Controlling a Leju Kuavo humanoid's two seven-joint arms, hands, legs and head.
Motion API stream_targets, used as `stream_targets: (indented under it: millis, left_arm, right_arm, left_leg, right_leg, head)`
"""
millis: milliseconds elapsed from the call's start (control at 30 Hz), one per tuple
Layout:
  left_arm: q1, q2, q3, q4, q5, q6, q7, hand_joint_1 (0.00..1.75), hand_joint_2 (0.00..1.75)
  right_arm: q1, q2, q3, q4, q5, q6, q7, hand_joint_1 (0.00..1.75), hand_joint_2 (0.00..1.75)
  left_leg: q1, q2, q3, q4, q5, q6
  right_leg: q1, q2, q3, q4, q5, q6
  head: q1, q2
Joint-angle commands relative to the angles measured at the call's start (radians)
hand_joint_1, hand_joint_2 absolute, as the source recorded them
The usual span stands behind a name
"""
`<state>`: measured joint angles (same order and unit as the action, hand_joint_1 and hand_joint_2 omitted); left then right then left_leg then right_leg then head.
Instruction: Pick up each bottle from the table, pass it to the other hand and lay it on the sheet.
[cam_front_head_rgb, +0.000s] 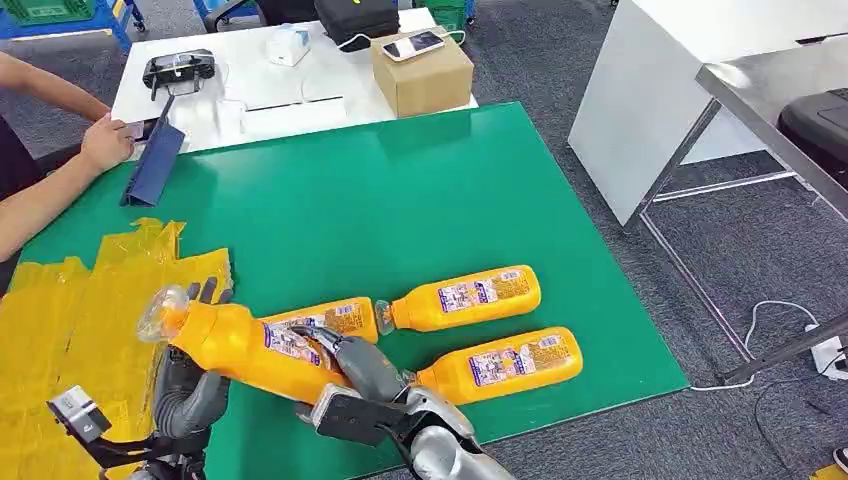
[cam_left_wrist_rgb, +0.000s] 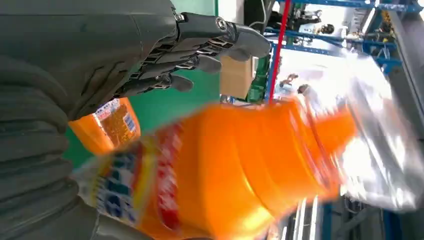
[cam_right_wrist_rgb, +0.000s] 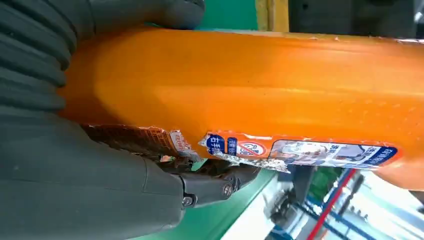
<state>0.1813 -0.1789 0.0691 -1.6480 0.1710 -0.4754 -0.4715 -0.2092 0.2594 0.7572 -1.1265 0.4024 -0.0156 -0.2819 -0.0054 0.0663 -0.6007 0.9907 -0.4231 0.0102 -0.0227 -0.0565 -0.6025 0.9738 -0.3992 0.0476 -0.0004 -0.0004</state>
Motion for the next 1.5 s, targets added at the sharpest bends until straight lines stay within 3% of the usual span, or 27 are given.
stream_targets:
  millis: [33, 333, 400, 433, 467, 500, 1000, 1233, 1267, 1300, 1333, 1400, 1433, 1500]
  left_arm:
    - [-0.016, 0.045, -0.067, 0.028, -0.037, 0.015, -0.012, 0.00, 1.75]
    - [-0.017, 0.078, -0.113, 0.025, -0.177, 0.071, -0.056, 0.00, 1.75]
    - [-0.019, 0.110, -0.147, 0.038, -0.266, 0.103, -0.048, 0.00, 1.75]
    - [-0.020, 0.123, -0.161, 0.051, -0.298, 0.115, -0.047, 0.16, 1.75]
    - [-0.021, 0.140, -0.178, 0.064, -0.338, 0.132, -0.033, 1.59, 1.75]
    - [-0.021, 0.163, -0.199, 0.097, -0.303, 0.097, -0.027, 1.75, 1.75]
    - [-0.012, 0.204, -0.226, 0.137, -0.282, 0.091, -0.040, 1.75, 1.75]
    - [0.004, 0.185, -0.187, 0.076, -0.238, 0.100, -0.048, 1.75, 1.75]
    - [0.008, 0.182, -0.172, 0.058, -0.229, 0.103, -0.044, 1.75, 1.75]
    - [0.008, 0.179, -0.145, 0.024, -0.213, 0.106, -0.043, 1.75, 1.75]
    - [0.008, 0.184, -0.122, -0.007, -0.205, 0.109, -0.042, 1.75, 1.75]
    - [-0.005, 0.190, -0.043, -0.076, -0.209, 0.150, -0.023, 1.75, 1.75]
    - [-0.022, 0.189, -0.009, -0.107, -0.264, 0.202, -0.025, 1.75, 1.75]
    - [-0.076, 0.172, 0.072, -0.158, -0.336, 0.291, -0.033, 1.75, 1.75]
  right_arm:
    - [-0.061, 0.001, 0.062, 0.121, 0.009, -0.001, 0.008, 1.75, 1.75]
    - [-0.074, 0.005, 0.074, 0.133, 0.010, 0.003, 0.010, 1.75, 1.75]
    - [-0.081, 0.008, 0.082, 0.135, 0.012, 0.005, 0.010, 1.75, 1.75]
    - [-0.086, 0.010, 0.088, 0.137, 0.017, 0.004, 0.012, 1.75, 1.75]
    - [-0.091, 0.012, 0.093, 0.139, 0.022, 0.003, 0.014, 1.75, 1.75]
    - [-0.103, 0.017, 0.099, 0.145, 0.019, 0.004, 0.013, 1.75, 1.75]
    - [-0.133, 0.030, 0.113, 0.185, 0.009, 0.013, 0.015, 1.75, 1.75]
    - [-0.128, 0.019, 0.104, 0.153, 0.013, -0.016, 0.011, 1.75, 1.75]
    - [-0.124, 0.013, 0.097, 0.137, 0.013, -0.020, 0.011, 1.54, 1.75]
    - [-0.116, 0.001, 0.086, 0.103, 0.021, -0.040, 0.010, 0.09, 1.75]
    - [-0.111, -0.012, 0.077, 0.072, 0.022, -0.045, 0.008, 0.00, 1.75]
    - [-0.099, -0.041, 0.046, -0.003, 0.024, -0.055, 0.013, 0.00, 1.75]
    - [-0.094, -0.053, 0.030, -0.029, 0.029, -0.060, 0.027, 0.00, 0.00]
    - [-0.084, -0.074, -0.002, -0.069, 0.043, -0.060, 0.046, 0.00, 0.00]
  left_leg:
    - [0.003, -0.006, 0.003, 0.000, -0.001, -0.002]
    - [0.001, -0.003, 0.002, 0.000, 0.000, -0.001]
    - [0.000, -0.003, 0.001, 0.000, 0.000, -0.001]
    - [0.002, -0.005, 0.003, 0.000, -0.001, -0.001]
    - [0.002, -0.004, 0.002, 0.000, -0.001, -0.001]
    - [0.002, -0.006, 0.003, 0.000, -0.001, -0.002]
    - [0.001, -0.002, 0.003, 0.000, -0.002, -0.001]
    - [0.002, -0.002, 0.002, 0.001, -0.002, -0.001]
    - [0.003, -0.004, 0.004, 0.002, -0.003, -0.002]
    - [0.002, -0.003, 0.002, 0.002, -0.002, -0.001]
    - [0.002, -0.003, 0.001, 0.001, -0.002, -0.001]
    - [0.003, -0.004, 0.001, 0.003, -0.003, -0.001]
    - [0.004, -0.005, 0.002, 0.004, -0.004, -0.002]
    - [0.003, -0.007, -0.001, 0.003, -0.001, -0.001]
  right_leg:
    - [0.001, 0.004, 0.004, -0.001, -0.001, -0.003]
    - [0.000, 0.002, 0.001, 0.000, 0.000, -0.001]
    - [0.000, 0.002, 0.001, 0.000, 0.000, -0.001]
    - [0.001, 0.004, 0.003, 0.000, -0.001, -0.003]
    - [0.001, 0.003, 0.002, 0.000, -0.001, -0.002]
    - [0.001, 0.004, 0.004, 0.000, -0.001, -0.003]
    - [0.000, 0.007, 0.003, 0.000, -0.001, -0.003]
    - [0.001, 0.006, 0.002, 0.000, -0.001, -0.002]
    - [0.002, 0.008, 0.004, 0.001, -0.001, -0.003]
    - [0.001, 0.007, 0.002, 0.001, -0.001, -0.003]
    - [0.001, 0.006, 0.002, 0.001, -0.001, -0.002]
    - [0.002, 0.006, 0.002, 0.001, -0.001, -0.003]
    - [0.002, 0.007, 0.003, 0.002, -0.002, -0.004]
    - [0.003, 0.002, 0.000, 0.001, -0.001, -0.003]
  head:
    - [0.000, 0.000]
    - [0.000, 0.000]
    - [0.000, 0.000]
    - [0.000, 0.000]
    - [0.000, 0.000]
    - [0.000, 0.000]
    - [0.000, 0.000]
    - [0.000, 0.000]
    - [0.000, 0.000]
    - [0.000, 0.000]
    - [0.000, 0.000]
    - [0.000, 0.000]
    - [0.000, 0.000]
    - [0.000, 0.000]
